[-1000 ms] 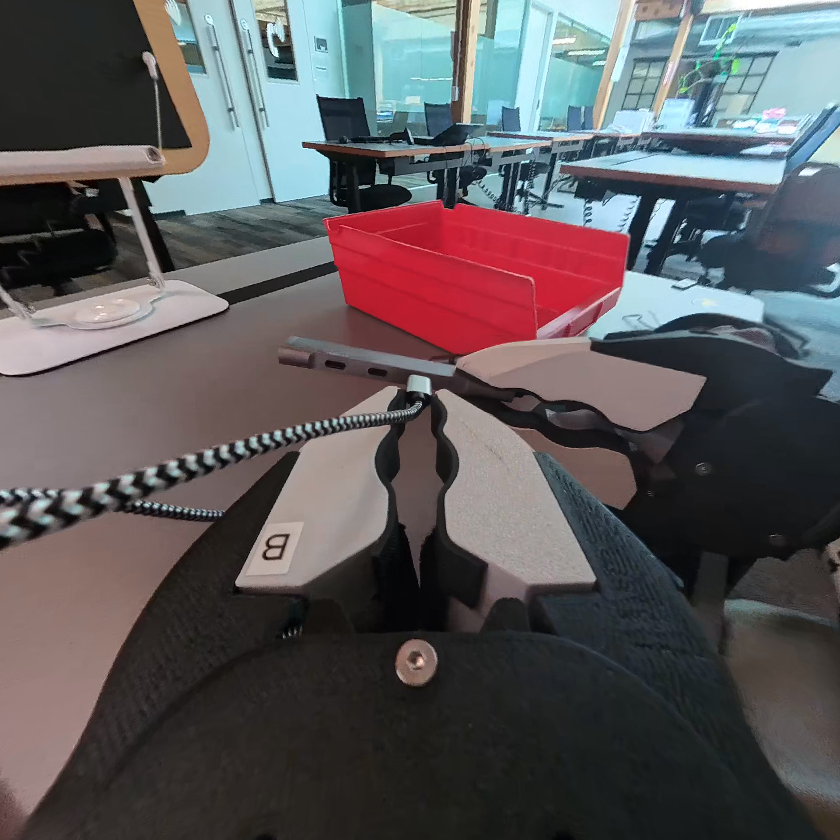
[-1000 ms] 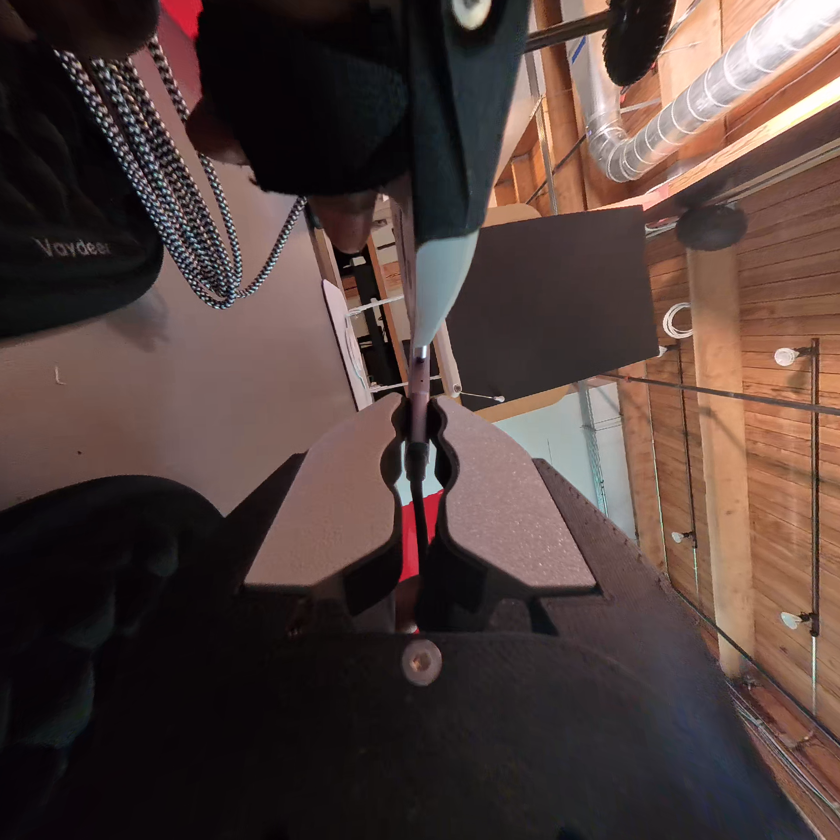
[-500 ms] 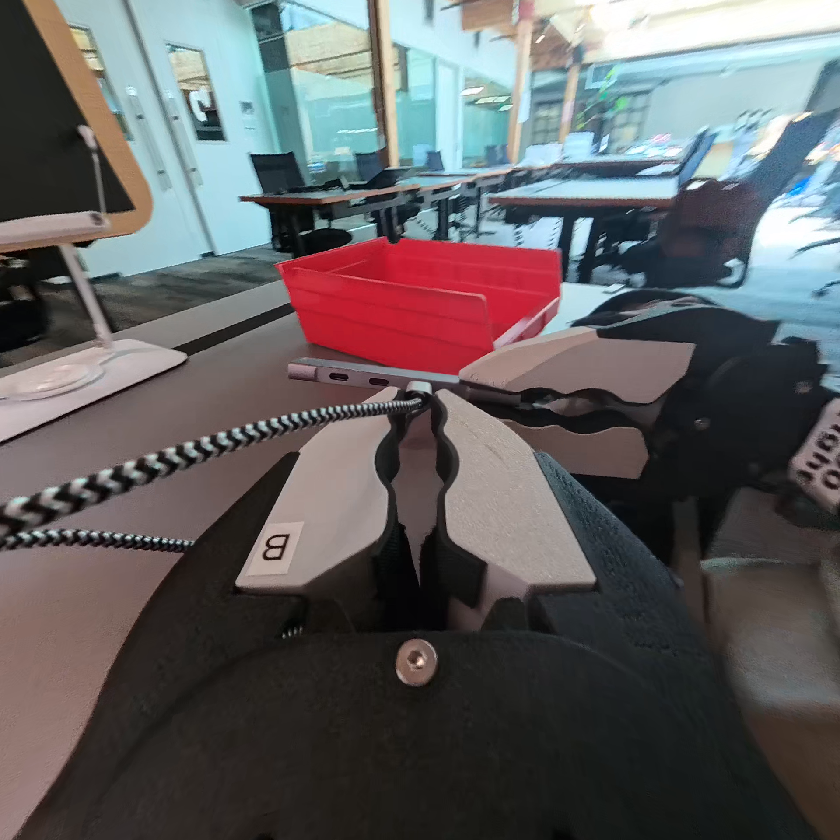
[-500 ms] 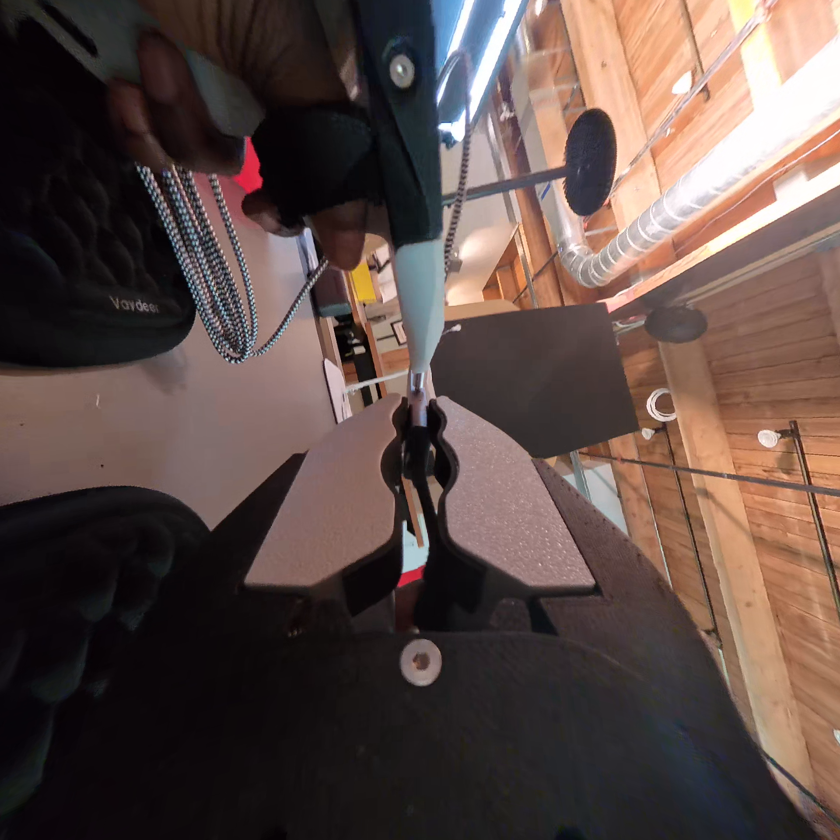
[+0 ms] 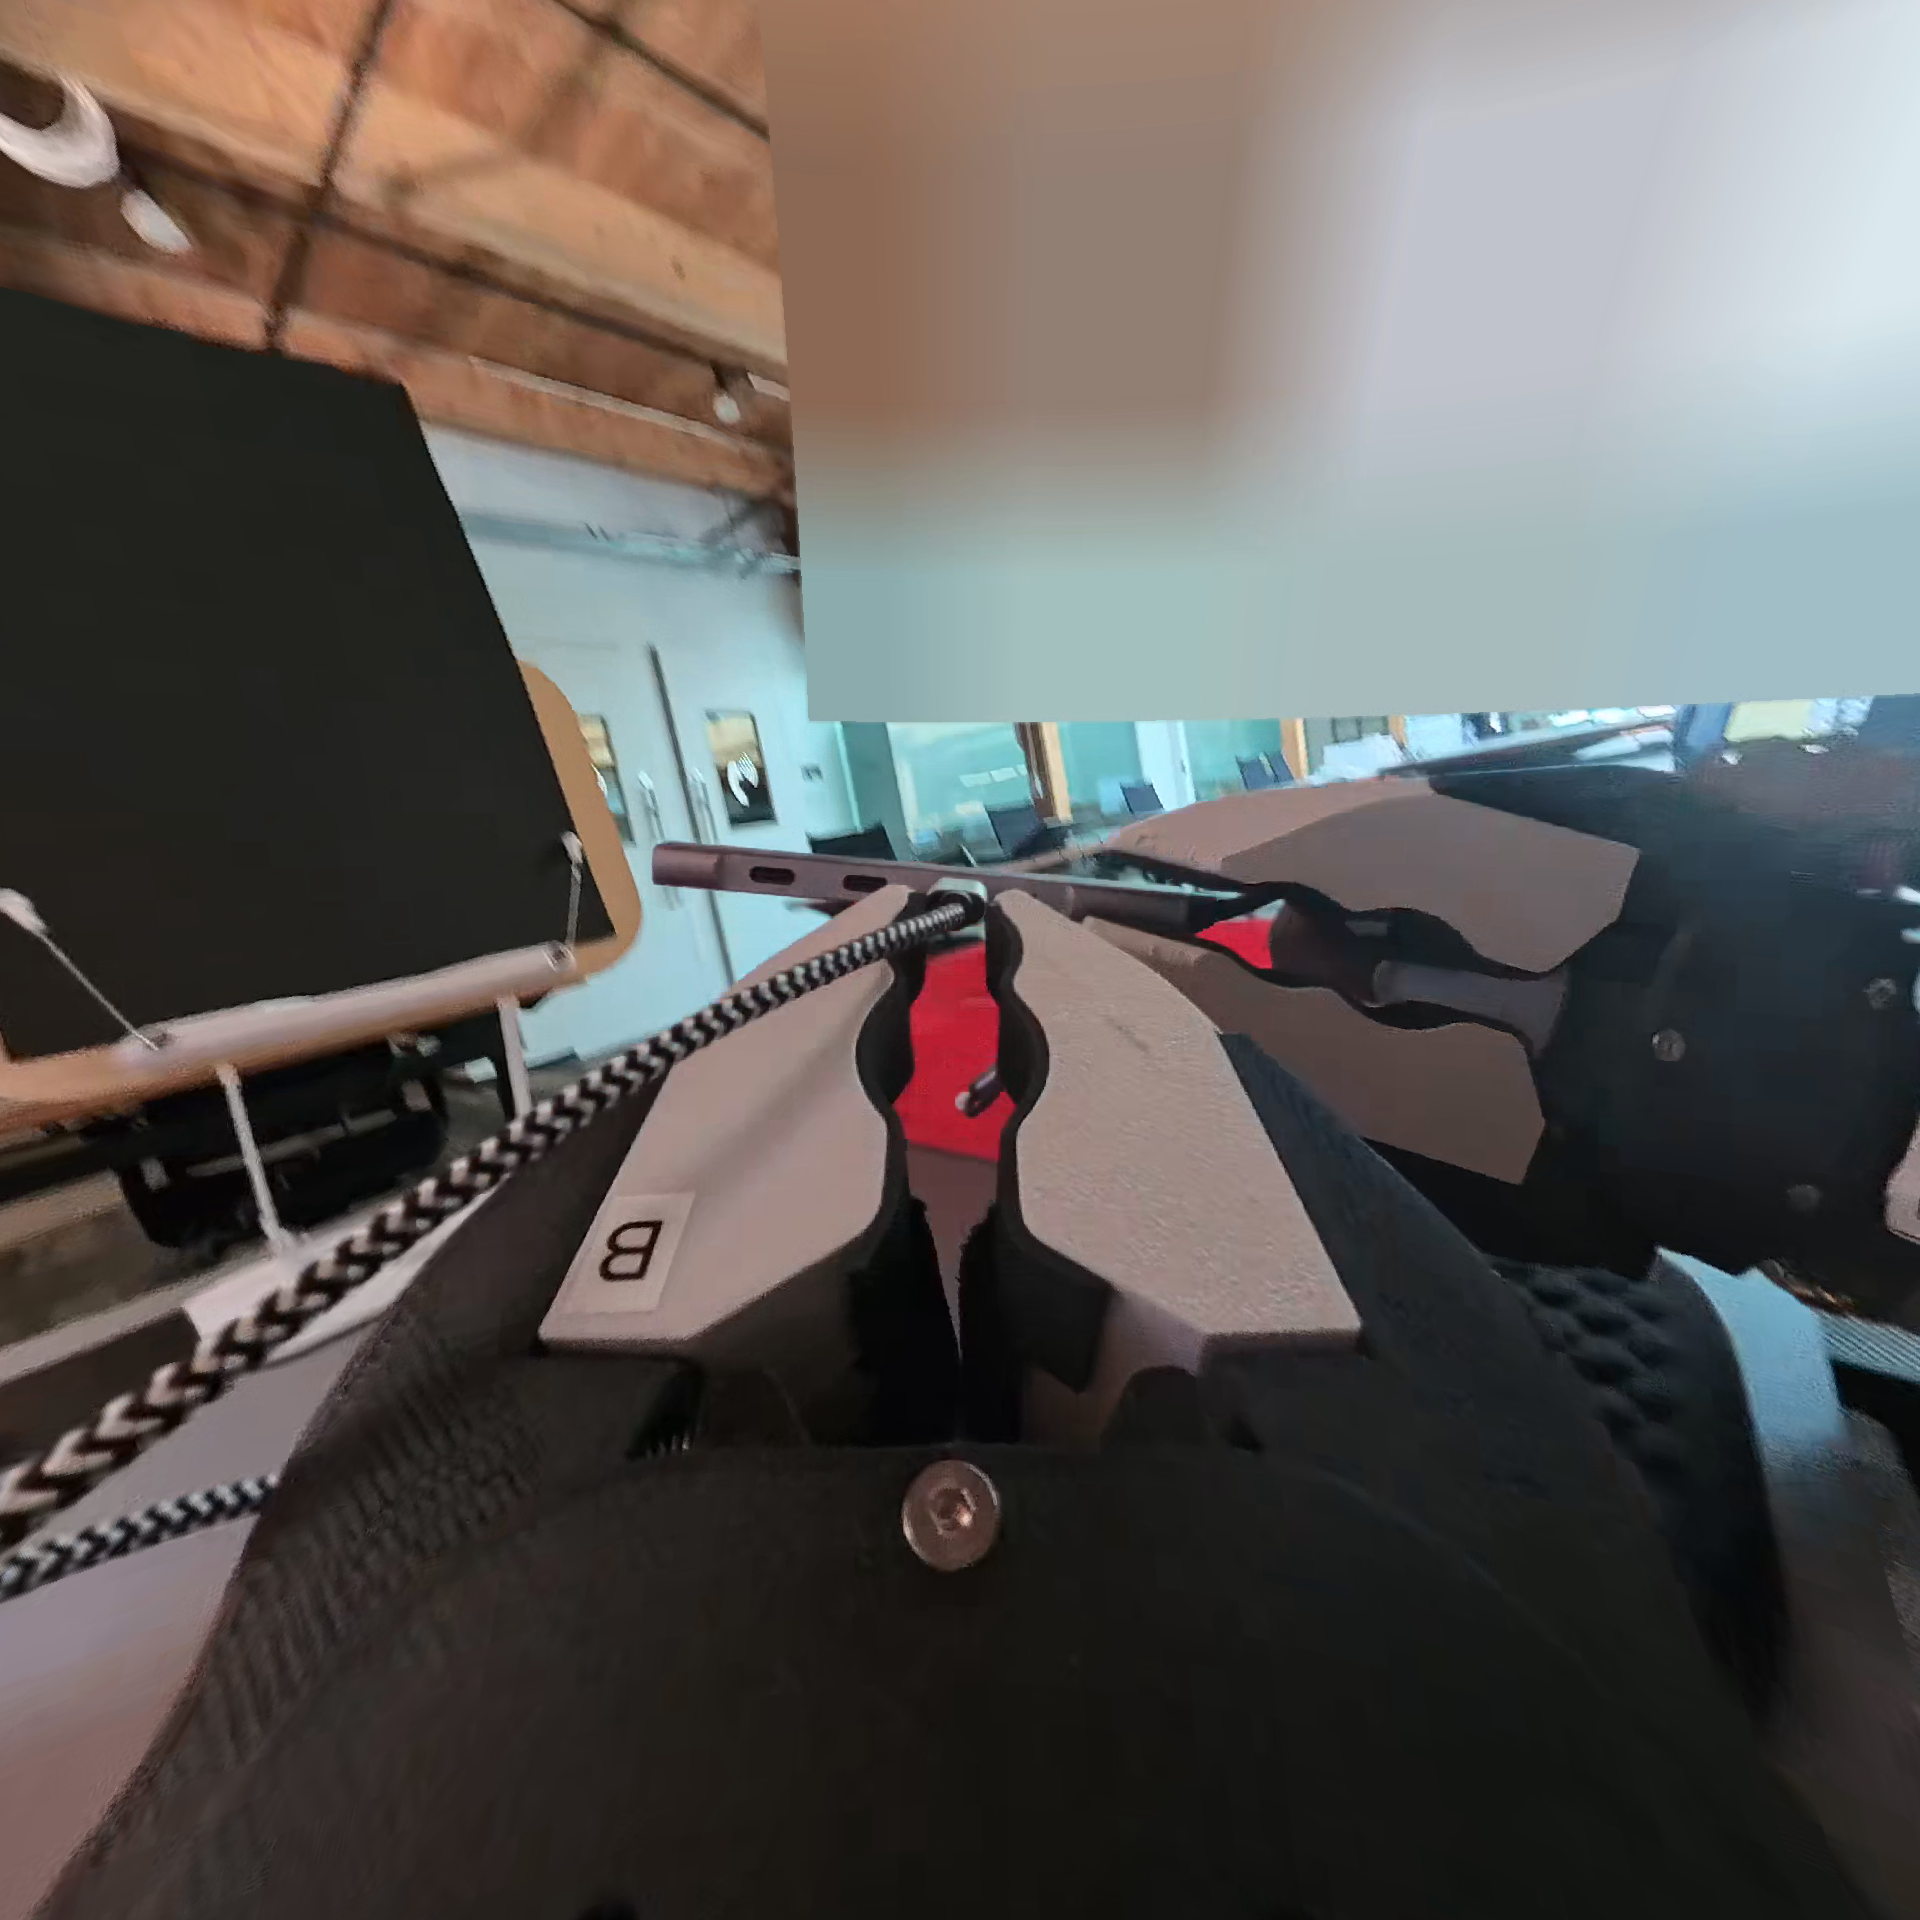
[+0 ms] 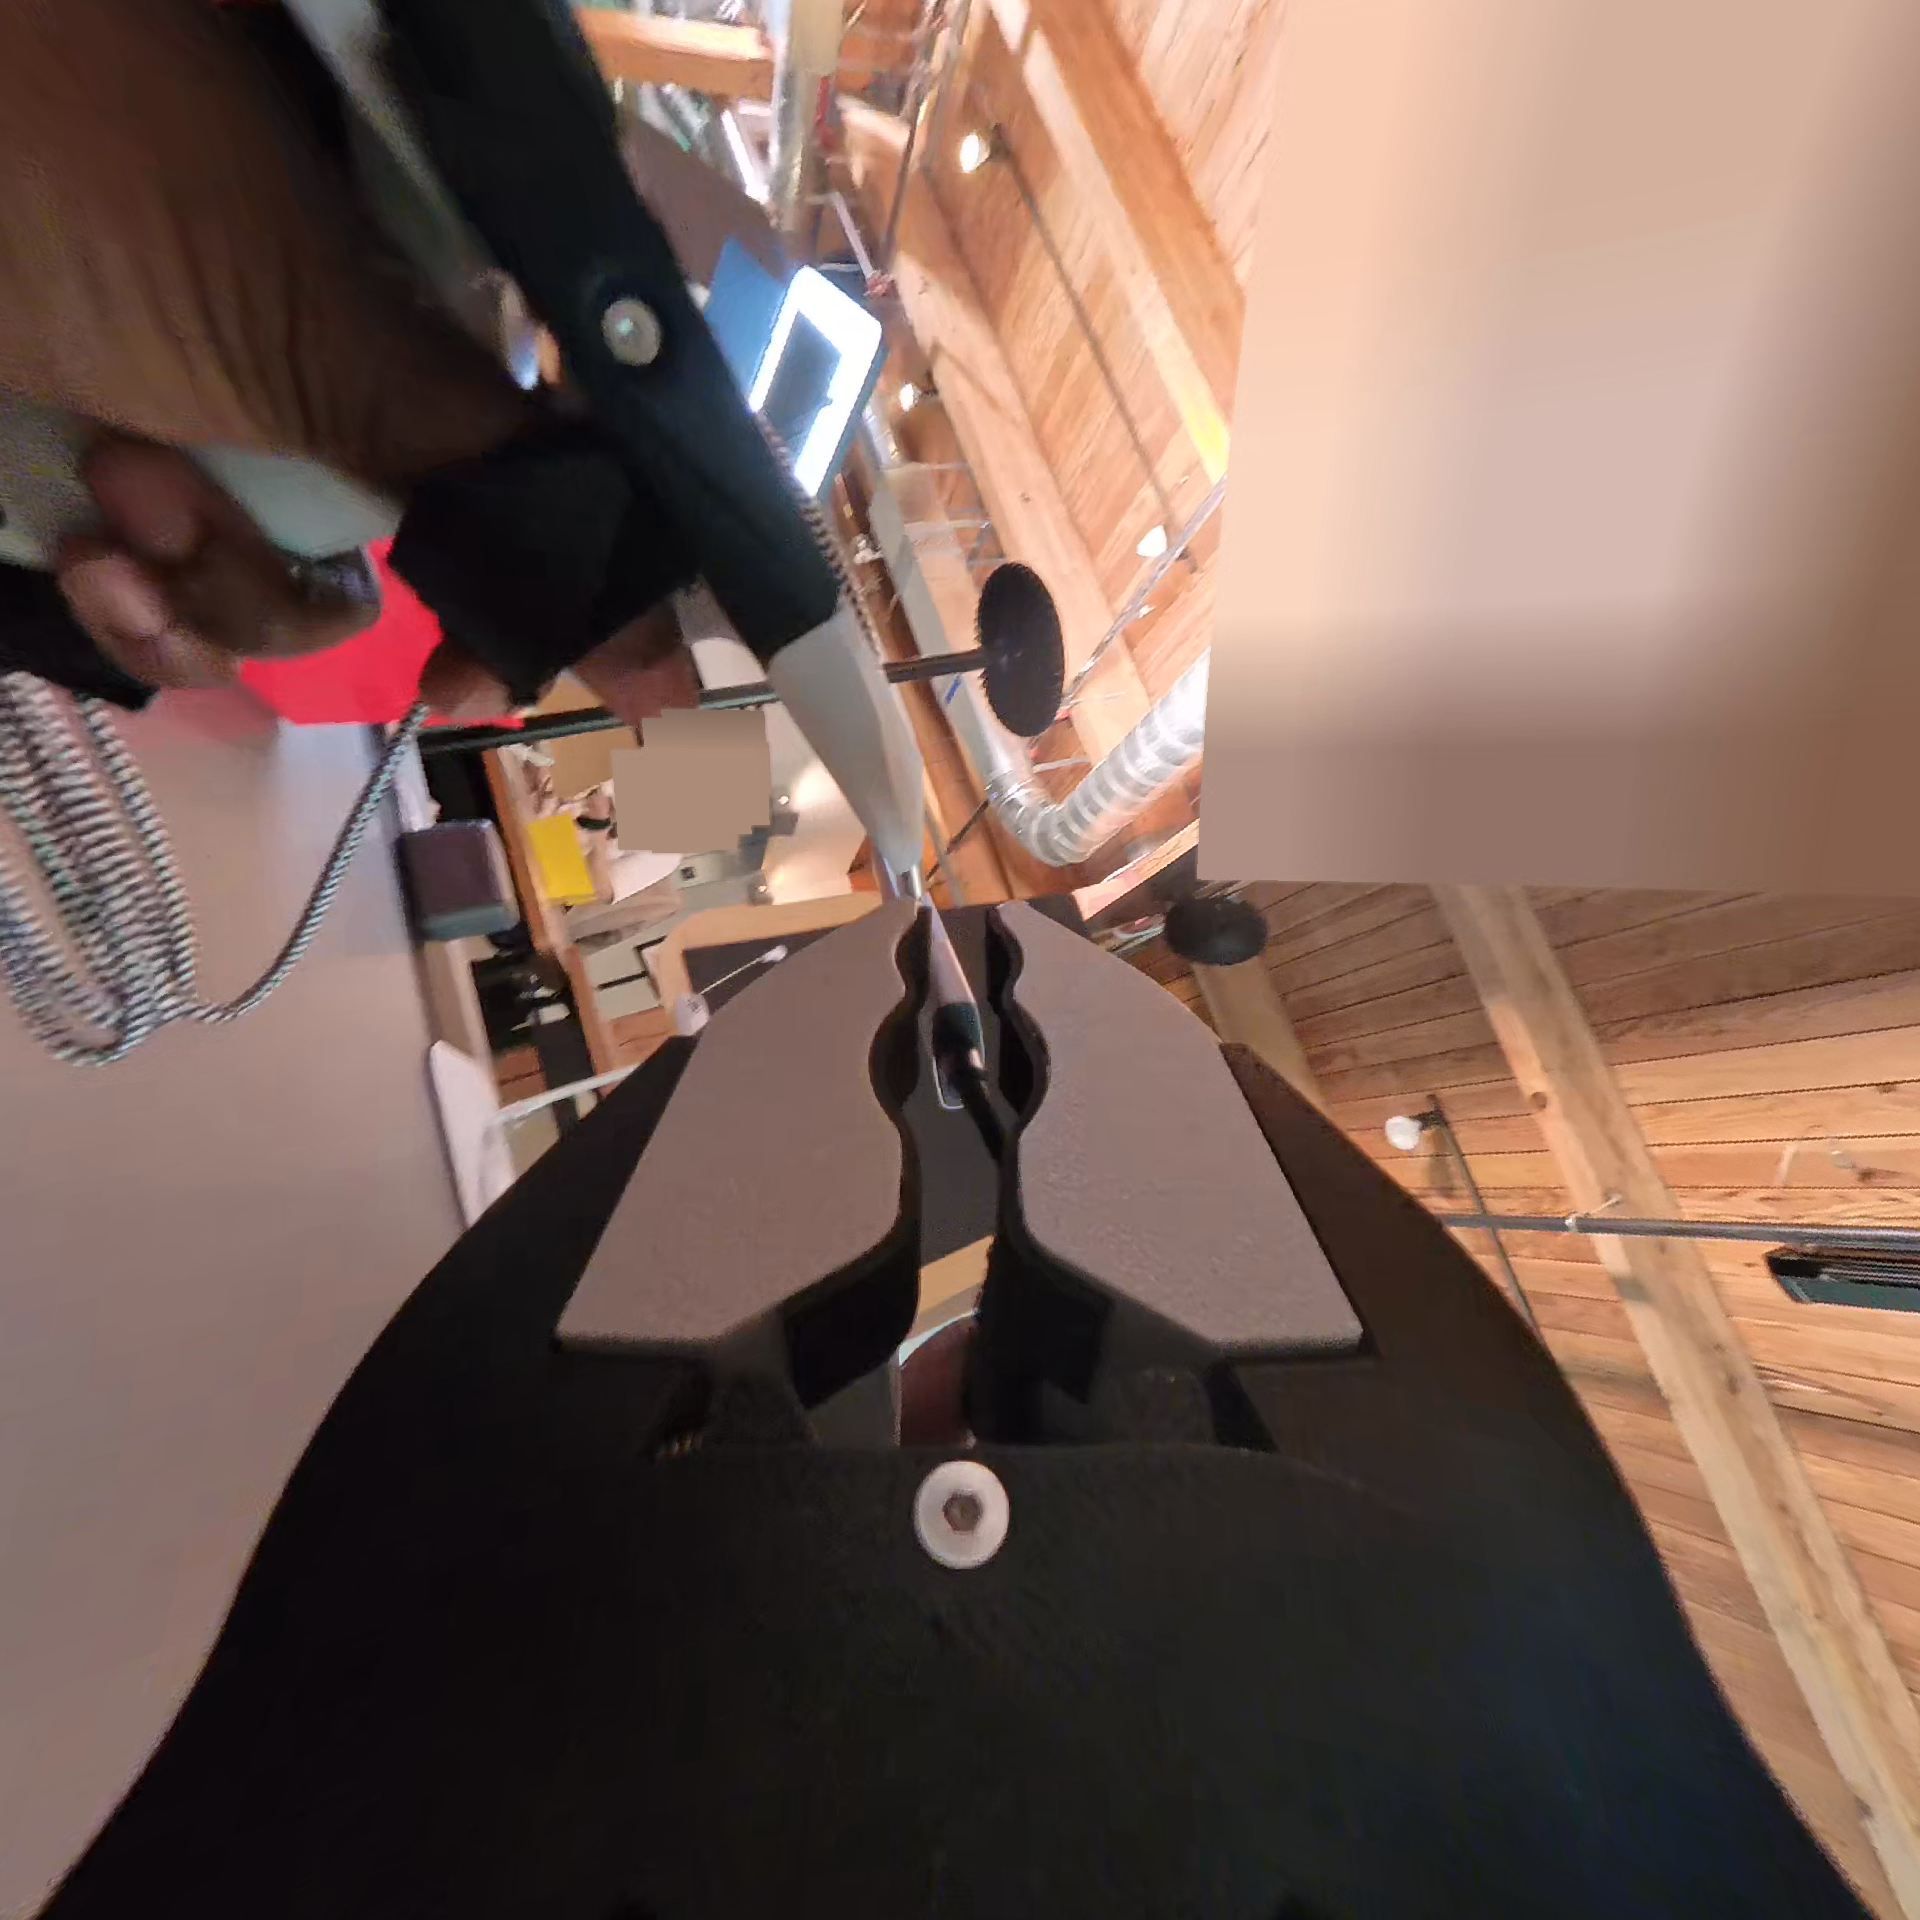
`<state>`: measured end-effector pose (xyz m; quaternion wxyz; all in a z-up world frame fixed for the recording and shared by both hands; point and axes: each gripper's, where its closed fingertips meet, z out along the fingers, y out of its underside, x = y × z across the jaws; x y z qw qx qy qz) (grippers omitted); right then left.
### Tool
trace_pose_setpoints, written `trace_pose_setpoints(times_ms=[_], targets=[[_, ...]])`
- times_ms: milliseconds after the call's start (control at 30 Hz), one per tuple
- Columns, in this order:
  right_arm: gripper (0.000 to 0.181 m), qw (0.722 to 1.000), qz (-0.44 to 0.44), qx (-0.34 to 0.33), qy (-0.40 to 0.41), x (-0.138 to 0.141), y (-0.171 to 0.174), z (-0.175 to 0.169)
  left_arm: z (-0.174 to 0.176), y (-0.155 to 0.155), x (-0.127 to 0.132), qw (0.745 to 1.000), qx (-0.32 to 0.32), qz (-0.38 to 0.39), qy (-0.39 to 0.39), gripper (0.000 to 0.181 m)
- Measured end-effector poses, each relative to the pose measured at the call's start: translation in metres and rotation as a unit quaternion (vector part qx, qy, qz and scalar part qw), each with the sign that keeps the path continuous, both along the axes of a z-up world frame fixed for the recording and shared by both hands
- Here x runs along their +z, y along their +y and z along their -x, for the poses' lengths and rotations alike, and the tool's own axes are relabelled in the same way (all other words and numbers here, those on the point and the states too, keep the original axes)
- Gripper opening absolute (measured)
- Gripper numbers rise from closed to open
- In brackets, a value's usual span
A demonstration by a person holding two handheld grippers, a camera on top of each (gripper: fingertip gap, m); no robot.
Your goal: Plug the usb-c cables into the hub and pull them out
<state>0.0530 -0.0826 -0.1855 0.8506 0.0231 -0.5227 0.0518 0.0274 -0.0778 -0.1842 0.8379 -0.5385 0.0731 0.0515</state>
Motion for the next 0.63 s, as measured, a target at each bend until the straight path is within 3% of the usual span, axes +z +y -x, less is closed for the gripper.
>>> trace_pose_setpoints(times_ms=[200,300,367,400,467,533,600,633], targets=[[0.016,0.996,0.019,0.068,0.050,0.046,-0.026,-0.005,0.009,-0.025,0.040,0.990,0.067,-0.121,0.036,0.009],[0.025,0.981,0.119,0.151,0.004,0.059,-0.028,-0.014,0.015,-0.036,0.050,0.985,0.074,-0.146,0.055,0.009],[0.026,0.946,0.215,0.236,-0.061,0.065,-0.029,-0.024,0.019,-0.045,0.053,0.982,0.071,-0.160,0.068,0.009],[0.026,0.915,0.273,0.279,-0.104,0.069,-0.027,-0.030,0.020,-0.048,0.053,0.982,0.063,-0.164,0.076,0.009],[0.029,0.815,0.407,0.354,-0.210,0.078,-0.021,-0.038,0.019,-0.053,0.052,0.981,0.047,-0.163,0.094,0.009],[0.033,0.685,0.541,0.383,-0.304,0.086,-0.010,-0.037,0.011,-0.054,0.049,0.981,0.017,-0.155,0.117,0.009],[0.037,0.550,0.639,0.362,-0.397,0.073,-0.006,-0.028,0.003,-0.055,0.044,0.980,-0.013,-0.148,0.131,0.009],[0.039,0.495,0.657,0.353,-0.446,0.061,-0.012,-0.026,-0.002,-0.055,0.042,0.980,-0.026,-0.143,0.136,0.009]])
